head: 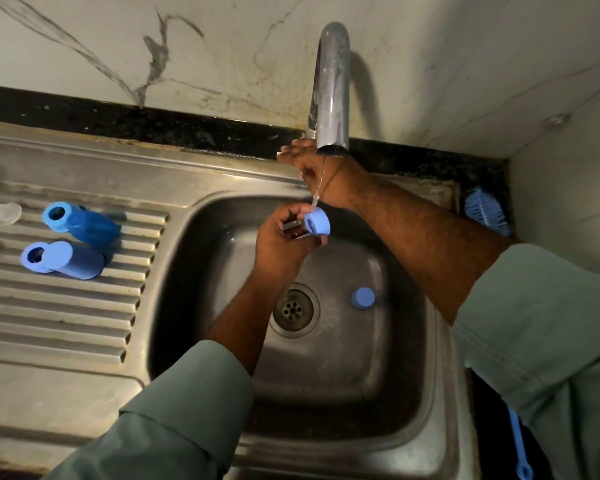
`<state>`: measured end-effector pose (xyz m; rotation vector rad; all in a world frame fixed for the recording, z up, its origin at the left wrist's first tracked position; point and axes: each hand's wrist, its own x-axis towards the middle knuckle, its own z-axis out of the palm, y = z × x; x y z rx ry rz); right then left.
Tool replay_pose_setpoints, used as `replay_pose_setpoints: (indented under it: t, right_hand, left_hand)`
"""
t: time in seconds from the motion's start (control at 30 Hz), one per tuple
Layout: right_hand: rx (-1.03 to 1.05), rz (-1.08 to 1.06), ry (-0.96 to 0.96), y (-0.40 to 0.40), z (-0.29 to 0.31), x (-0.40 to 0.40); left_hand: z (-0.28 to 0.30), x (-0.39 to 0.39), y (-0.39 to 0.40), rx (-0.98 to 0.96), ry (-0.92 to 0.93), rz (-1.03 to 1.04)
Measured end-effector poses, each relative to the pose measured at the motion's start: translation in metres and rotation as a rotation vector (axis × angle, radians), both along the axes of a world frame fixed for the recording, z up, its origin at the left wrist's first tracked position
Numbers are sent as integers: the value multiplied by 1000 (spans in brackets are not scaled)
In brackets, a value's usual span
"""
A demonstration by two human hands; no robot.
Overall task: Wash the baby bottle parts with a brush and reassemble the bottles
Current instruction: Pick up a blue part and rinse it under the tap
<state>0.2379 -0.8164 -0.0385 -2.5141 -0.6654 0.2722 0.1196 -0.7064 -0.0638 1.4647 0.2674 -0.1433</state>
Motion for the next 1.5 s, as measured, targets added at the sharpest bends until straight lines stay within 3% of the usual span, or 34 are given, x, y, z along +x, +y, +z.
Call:
replay_pose_setpoints:
  t: [0.3, 0.53, 0.8, 0.9, 1.03, 1.2, 1.23, 1.37, 1.5]
  right_hand:
    - [42, -23, 0, 3, 3, -2]
    - [-3, -35, 34, 3, 4, -1]
    - [38, -29, -20, 1, 3, -2]
    - [82, -57, -10, 3, 4, -3]
    - [141, -226, 163, 15, 4, 6]
    - [162, -346, 96, 23, 16, 3]
    - [241, -375, 194, 23, 17, 2]
    - [615, -551, 295, 2, 22, -10]
    - [698, -571, 338, -8, 29, -33]
  left_hand:
    - [4, 3, -2, -206, 198, 129]
    - [4, 18, -2, -663, 563, 266]
    - [1, 15, 1, -971, 603, 210]
    - [-2, 11, 3, -968, 565, 144]
    - [-7, 10, 6, -945, 532, 116]
    - [-4, 12, 10, -892, 527, 112]
    - [-3, 12, 10, -874, 535, 120]
    - [8, 9, 9, -762, 548, 101]
    - [27, 0, 5, -531, 458, 95]
